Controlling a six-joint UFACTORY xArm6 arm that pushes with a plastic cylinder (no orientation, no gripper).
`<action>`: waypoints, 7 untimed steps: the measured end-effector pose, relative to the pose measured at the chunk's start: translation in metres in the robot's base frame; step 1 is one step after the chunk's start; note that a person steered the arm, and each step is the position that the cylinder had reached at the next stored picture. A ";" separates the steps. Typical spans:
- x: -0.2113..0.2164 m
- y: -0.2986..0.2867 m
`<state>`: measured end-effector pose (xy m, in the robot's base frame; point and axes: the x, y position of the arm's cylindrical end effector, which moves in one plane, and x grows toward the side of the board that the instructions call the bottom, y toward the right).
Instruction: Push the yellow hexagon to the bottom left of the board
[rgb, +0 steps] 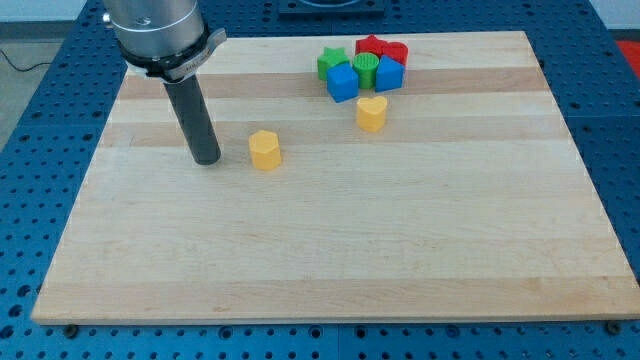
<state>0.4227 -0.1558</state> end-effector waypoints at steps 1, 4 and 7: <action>-0.017 0.001; -0.042 0.077; 0.007 0.048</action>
<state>0.4295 -0.1076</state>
